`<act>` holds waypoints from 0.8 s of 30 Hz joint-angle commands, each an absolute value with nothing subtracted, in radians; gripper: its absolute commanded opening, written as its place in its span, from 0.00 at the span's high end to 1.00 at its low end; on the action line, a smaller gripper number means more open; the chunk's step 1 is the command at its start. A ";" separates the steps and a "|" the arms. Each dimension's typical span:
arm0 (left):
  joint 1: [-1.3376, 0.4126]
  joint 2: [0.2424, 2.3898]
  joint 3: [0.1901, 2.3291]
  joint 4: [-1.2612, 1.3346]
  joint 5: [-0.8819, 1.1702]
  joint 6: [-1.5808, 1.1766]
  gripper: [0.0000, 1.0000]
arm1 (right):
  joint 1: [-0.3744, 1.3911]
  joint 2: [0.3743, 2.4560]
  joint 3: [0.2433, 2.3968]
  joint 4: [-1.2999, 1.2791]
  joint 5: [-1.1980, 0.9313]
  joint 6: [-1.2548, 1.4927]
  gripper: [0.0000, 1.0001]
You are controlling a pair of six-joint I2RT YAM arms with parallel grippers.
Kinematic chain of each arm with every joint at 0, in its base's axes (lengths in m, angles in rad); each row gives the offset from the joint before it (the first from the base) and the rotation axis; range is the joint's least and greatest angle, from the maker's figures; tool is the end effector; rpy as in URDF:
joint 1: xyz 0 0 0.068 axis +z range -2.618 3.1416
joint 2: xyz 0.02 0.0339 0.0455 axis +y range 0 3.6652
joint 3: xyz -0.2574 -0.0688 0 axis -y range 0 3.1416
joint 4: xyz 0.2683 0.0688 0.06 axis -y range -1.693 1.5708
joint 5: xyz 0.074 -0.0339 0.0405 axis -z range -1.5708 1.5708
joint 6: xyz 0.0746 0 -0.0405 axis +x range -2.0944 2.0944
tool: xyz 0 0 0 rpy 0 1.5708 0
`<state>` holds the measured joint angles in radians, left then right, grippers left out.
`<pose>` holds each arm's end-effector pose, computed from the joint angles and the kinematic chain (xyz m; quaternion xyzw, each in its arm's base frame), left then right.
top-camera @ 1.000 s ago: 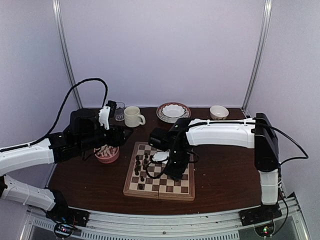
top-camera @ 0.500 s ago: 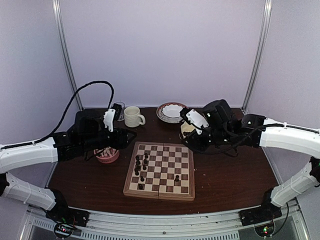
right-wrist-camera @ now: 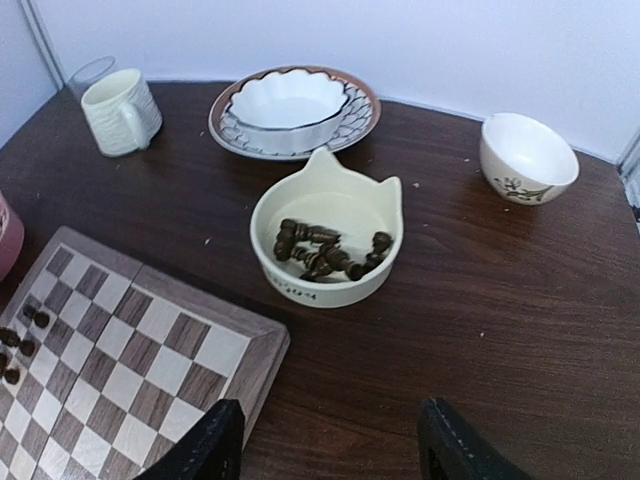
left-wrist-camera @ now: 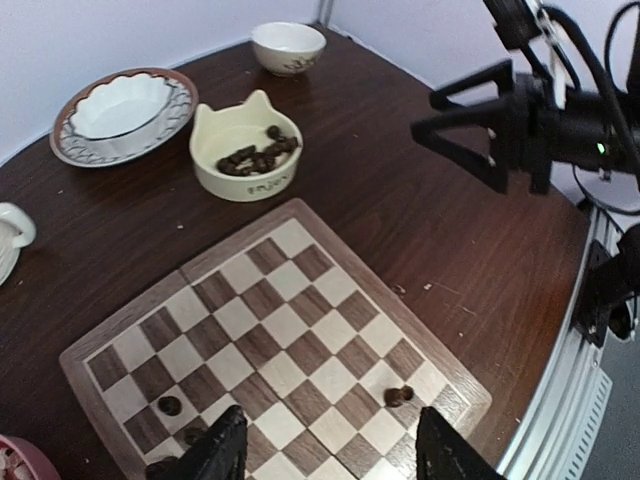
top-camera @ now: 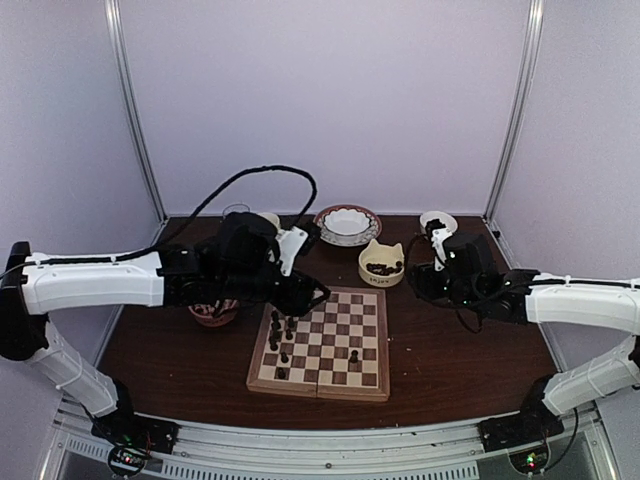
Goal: Set up the chess pieces on the board
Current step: Place the rook on the chessboard, then pick up the rook from the chessboard.
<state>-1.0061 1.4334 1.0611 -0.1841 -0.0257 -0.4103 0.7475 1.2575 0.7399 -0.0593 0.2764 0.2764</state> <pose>0.2064 -0.3222 0.2483 0.2506 0.8374 -0.3074 0.3762 0.2527 0.2065 0.1983 -0.1393 0.8619 0.1257 0.4710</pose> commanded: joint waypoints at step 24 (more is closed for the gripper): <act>-1.277 2.111 1.835 -0.914 -0.126 -0.336 0.46 | 0.665 1.013 0.585 0.110 0.359 0.381 0.35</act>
<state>-1.2823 2.1006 1.7943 -0.8551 -0.0799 -0.3382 0.6720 1.0328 0.6048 0.0845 0.3416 0.3710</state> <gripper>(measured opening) 0.539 0.648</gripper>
